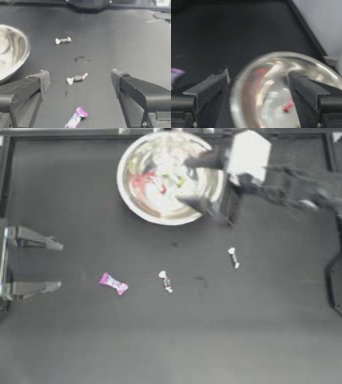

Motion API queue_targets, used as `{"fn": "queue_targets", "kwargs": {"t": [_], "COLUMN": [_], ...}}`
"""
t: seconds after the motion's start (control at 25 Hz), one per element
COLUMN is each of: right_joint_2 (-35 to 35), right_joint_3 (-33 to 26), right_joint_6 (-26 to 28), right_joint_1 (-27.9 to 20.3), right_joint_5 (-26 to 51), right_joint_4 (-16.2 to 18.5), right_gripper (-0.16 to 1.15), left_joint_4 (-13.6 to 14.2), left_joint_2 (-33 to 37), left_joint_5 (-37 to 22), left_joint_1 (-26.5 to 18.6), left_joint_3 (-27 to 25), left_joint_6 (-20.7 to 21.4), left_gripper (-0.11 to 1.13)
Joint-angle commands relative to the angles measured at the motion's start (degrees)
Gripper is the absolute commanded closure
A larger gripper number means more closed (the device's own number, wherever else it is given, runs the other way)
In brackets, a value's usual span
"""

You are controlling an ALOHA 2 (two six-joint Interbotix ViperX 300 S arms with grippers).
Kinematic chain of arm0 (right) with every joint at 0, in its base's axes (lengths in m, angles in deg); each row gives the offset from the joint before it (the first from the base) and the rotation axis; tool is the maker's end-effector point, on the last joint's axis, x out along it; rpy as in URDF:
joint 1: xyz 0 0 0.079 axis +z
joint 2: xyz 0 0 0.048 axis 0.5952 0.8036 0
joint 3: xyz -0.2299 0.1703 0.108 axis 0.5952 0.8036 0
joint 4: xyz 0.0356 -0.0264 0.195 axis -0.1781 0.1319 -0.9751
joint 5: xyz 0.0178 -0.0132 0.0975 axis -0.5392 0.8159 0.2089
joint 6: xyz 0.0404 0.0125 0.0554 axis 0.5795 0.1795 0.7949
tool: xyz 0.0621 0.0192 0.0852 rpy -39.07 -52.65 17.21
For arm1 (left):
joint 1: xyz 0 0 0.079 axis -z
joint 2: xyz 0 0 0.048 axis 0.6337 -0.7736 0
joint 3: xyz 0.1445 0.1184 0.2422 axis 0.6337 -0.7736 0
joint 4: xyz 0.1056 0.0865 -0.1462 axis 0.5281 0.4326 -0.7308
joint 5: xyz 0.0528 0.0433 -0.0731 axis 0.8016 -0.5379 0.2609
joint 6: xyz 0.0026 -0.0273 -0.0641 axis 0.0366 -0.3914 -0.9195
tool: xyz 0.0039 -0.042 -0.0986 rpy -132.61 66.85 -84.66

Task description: Put candies in bowl

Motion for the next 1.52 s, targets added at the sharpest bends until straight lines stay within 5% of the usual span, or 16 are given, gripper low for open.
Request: {"fn": "queue_targets", "kwargs": {"t": [0.04,0.4,0.8,1.2,1.52], "right_joint_2": [-8.7,-24.0,-32.3,-32.4,-32.4], "right_joint_3": [4.7,18.3,24.5,25.6,25.8], "right_joint_6": [0.1,0.3,0.4,0.4,0.4], "right_joint_1": [3.3,9.4,13.5,14.2,14.3], "right_joint_5": [-1.2,-6.0,-5.8,-5.6,-5.6], "right_joint_4": [-2.5,-5.2,-6.3,-8.9,-9.7], "right_gripper": [0.0,0.01,0.01,0.01,0.01], "left_joint_4": [0.0,0.1,0.8,8.4,9.3], "left_joint_2": [-0.3,-0.4,-2.9,-18.6,-30.1], "left_joint_5": [0.3,-0.6,-13.7,-27.8,-28.7], "left_joint_1": [-0.2,-0.2,-1.8,-2.7,-2.7], "left_joint_3": [1.4,2.8,7.5,18.2,22.4], "left_joint_6": [0.1,0.3,0.4,1.4,3.3], "left_gripper": [-0.01,-0.01,-0.01,-0.01,-0.01]}}
